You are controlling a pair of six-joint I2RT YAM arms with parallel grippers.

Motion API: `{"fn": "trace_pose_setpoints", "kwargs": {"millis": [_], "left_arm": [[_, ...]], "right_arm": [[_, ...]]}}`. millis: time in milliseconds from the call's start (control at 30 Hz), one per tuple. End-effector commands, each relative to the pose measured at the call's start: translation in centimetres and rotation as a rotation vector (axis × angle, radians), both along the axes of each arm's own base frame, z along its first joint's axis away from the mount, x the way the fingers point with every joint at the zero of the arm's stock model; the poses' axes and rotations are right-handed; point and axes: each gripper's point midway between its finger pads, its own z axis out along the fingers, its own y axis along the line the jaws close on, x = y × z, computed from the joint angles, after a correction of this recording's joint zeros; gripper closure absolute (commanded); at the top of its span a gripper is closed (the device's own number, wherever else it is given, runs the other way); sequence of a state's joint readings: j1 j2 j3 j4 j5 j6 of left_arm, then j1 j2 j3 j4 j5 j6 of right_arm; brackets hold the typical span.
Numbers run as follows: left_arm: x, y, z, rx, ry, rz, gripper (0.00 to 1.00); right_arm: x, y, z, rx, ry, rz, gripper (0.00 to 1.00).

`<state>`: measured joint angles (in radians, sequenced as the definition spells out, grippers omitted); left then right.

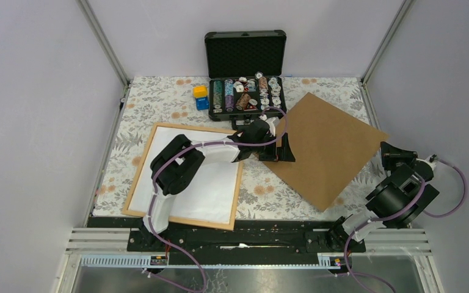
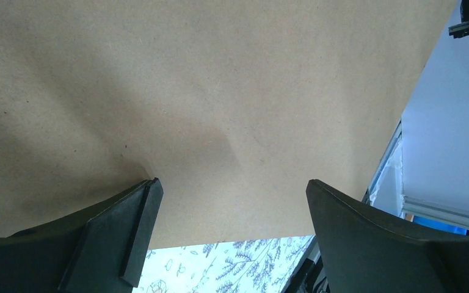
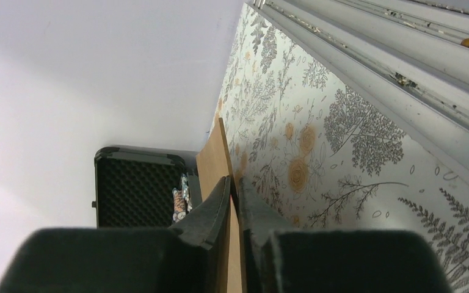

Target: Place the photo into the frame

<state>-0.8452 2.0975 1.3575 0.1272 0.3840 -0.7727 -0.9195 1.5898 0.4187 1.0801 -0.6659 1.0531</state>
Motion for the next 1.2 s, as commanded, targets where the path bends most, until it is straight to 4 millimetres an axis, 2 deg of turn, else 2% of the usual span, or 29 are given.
{"fn": "trace_pose_setpoints", "kwargs": {"millis": [0,200,300,367,467,700,900,1033,1100,1167], "left_arm": [[-2.0,0.8,1.0,0.009,0.046,-0.027,0.01],[-2.5,1.3,5.8,-0.049,-0.005,-0.023,0.01],[-2.6,1.8,8.8,-0.082,-0.043,-0.015,0.01],[-2.8,2.2,10.8,-0.094,-0.073,-0.008,0.01],[-2.8,3.2,13.4,-0.104,-0.123,0.012,0.01],[-2.9,6.1,19.3,-0.114,-0.265,0.074,0.01],[-2.6,9.1,22.5,-0.088,-0.379,0.152,0.01],[-2.6,10.4,24.4,-0.106,-0.415,0.178,0.01],[-2.8,10.2,25.1,-0.137,-0.403,0.158,0.01],[-2.8,9.7,25.9,-0.185,-0.371,0.132,0.01]], "right_arm": [[-0.8,3.1,1.0,0.091,0.011,0.101,0.9],[-1.7,3.0,3.3,0.04,0.062,0.086,0.92],[-2.4,2.6,5.0,-0.031,0.126,0.048,1.0],[-2.6,2.1,7.5,-0.105,0.139,0.033,1.0],[-2.7,2.4,10.9,-0.168,0.121,0.055,1.0],[-2.1,4.5,19.7,-0.225,-0.04,0.17,1.0],[-1.1,6.2,27.4,-0.245,-0.132,0.256,1.0],[0.8,8.7,29.8,-0.215,-0.083,0.368,1.0],[1.7,10.5,30.7,-0.214,-0.057,0.427,1.0],[2.5,11.9,32.3,-0.262,-0.026,0.449,1.0]]}}
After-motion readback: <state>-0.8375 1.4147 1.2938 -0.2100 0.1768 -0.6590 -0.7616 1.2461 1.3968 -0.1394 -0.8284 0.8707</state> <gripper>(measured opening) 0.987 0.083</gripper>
